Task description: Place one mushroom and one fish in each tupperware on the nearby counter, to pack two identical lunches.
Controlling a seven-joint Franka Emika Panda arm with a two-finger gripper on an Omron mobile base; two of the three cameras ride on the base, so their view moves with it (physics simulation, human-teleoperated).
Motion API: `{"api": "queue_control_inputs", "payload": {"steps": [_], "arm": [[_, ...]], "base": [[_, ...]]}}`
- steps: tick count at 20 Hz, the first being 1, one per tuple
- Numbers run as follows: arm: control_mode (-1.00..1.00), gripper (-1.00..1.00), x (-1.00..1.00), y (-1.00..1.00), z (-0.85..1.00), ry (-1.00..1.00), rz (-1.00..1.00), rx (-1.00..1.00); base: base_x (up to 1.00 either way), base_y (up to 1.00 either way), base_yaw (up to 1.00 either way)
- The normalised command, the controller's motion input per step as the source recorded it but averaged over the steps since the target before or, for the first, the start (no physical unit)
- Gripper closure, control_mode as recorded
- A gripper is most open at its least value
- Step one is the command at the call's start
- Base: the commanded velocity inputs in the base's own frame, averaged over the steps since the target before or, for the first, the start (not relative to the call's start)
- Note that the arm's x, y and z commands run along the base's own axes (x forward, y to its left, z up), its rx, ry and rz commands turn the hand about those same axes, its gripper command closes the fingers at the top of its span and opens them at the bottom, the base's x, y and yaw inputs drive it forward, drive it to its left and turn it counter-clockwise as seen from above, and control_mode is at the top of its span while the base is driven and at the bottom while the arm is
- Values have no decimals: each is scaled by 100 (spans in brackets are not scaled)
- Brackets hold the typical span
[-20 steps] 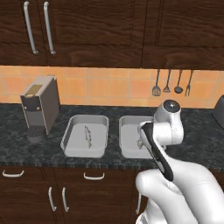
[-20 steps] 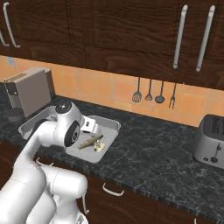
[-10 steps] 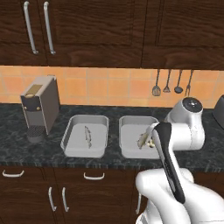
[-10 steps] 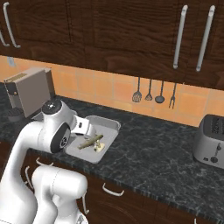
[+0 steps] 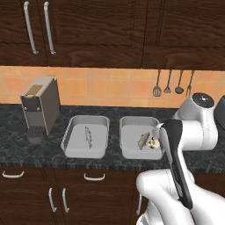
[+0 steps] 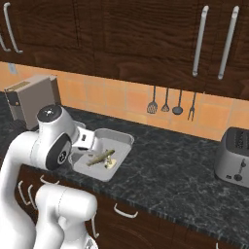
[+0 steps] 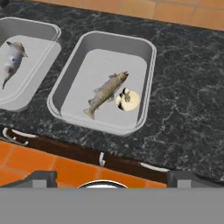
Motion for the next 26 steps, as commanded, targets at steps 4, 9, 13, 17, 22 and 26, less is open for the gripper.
{"api": "queue_control_inputs", "payload": {"steps": [4,9,13,17,22,26], "arm": [[-100,-100,-47,11,-18,0,0,0],[100,-100,0,0,0,0,0,0],[100,-100,0,0,0,0,0,0],[100,-100,0,0,0,0,0,0],[100,-100,0,0,0,0,0,0],[100,-100,0,0,0,0,0,0]], "base": [[0,0,0],[-95,0,-7],[-97,-2,-45],[-79,-8,-67],[-22,-45,-73],[0,-97,-64]]}}
